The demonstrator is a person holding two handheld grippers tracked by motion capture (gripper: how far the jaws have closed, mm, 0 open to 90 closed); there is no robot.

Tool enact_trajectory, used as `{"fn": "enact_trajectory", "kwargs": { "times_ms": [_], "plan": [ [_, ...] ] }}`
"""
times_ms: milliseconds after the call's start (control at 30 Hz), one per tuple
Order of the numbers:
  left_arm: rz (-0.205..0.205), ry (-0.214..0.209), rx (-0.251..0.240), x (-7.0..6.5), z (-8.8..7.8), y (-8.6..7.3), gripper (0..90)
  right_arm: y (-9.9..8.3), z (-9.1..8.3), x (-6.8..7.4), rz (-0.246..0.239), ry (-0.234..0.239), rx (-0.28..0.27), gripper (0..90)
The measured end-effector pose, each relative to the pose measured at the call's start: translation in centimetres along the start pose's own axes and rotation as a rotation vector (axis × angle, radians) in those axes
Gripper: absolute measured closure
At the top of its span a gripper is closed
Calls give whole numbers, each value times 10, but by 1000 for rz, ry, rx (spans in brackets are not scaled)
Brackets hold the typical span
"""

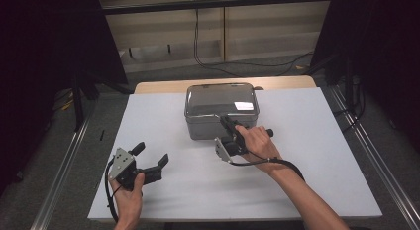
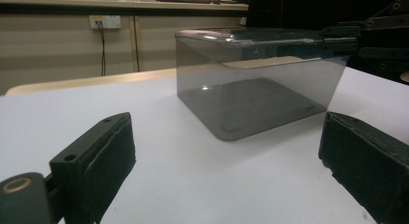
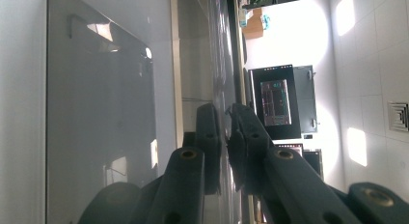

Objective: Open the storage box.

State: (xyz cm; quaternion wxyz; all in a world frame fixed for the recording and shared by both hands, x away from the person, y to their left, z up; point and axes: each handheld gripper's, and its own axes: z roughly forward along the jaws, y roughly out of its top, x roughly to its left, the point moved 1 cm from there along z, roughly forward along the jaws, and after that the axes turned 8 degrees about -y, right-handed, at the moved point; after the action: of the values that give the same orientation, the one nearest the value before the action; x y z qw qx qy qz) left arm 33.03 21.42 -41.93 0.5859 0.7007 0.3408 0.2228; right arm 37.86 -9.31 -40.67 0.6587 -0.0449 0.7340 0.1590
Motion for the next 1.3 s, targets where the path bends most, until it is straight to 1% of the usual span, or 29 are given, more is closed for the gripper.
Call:
{"fn": "enact_trajectory", "kwargs": {
  "times_ms": [33,67,100,133,200,233,267,300,333,367,433,500,533,567,600,667,800,833,867,933,1000,1067,1133,1200,1300],
  "plan": [
    [-1,3,-6,1,2,2,47,0,0,-1,0,-2,1,821],
    [12,7,-3,2,5,3,38,0,1,-2,2,-5,3,819],
    [32,-6,-1,4,10,6,35,0,1,-2,-1,-6,2,818],
    [32,-6,-1,4,10,6,25,0,1,-3,2,-7,3,817],
    [29,-16,-25,7,16,9,22,0,1,-3,7,-5,5,816],
    [28,-17,-29,7,19,11,27,0,1,-2,1,-6,5,816],
    [36,-23,-39,8,23,13,31,0,2,-2,1,-6,5,815],
    [66,-48,-37,9,30,17,58,0,2,-2,0,-7,5,813],
    [66,-48,-37,9,30,17,74,0,2,-2,0,-7,5,813],
    [85,-48,-30,9,33,19,74,0,2,-2,0,-7,6,812],
    [86,-61,-30,9,40,23,70,0,3,-2,0,-8,6,811],
    [117,-65,-27,10,46,25,70,-1,3,-2,7,-5,10,812],
    [119,-68,-26,11,49,25,71,-1,3,-3,7,-7,7,812],
    [102,-74,-27,12,52,25,71,-1,3,-3,7,-7,7,812],
    [97,-78,-16,13,54,24,72,0,3,-3,2,-8,7,814],
    [114,-73,-12,14,58,24,75,-1,3,-4,5,-9,9,814],
    [116,-70,-2,15,65,26,95,-1,4,-6,6,-12,4,816],
    [125,-66,2,16,68,27,99,0,3,-6,6,-13,7,816],
    [132,-72,-2,16,70,28,98,0,4,-7,9,-11,7,816],
    [145,-63,-5,17,74,29,116,0,4,-8,10,-13,8,818],
    [144,-68,-1,19,79,30,121,1,4,-10,8,-12,8,818],
    [159,-65,-8,20,85,31,122,1,4,-10,9,-15,8,820],
    [157,-71,-21,21,89,32,152,1,5,-12,10,-13,9,820],
    [155,-70,-19,22,93,32,156,1,5,-14,8,-15,8,821],
    [172,-64,-13,26,100,33,157,1,5,-15,9,-17,7,823]
  ]
}}
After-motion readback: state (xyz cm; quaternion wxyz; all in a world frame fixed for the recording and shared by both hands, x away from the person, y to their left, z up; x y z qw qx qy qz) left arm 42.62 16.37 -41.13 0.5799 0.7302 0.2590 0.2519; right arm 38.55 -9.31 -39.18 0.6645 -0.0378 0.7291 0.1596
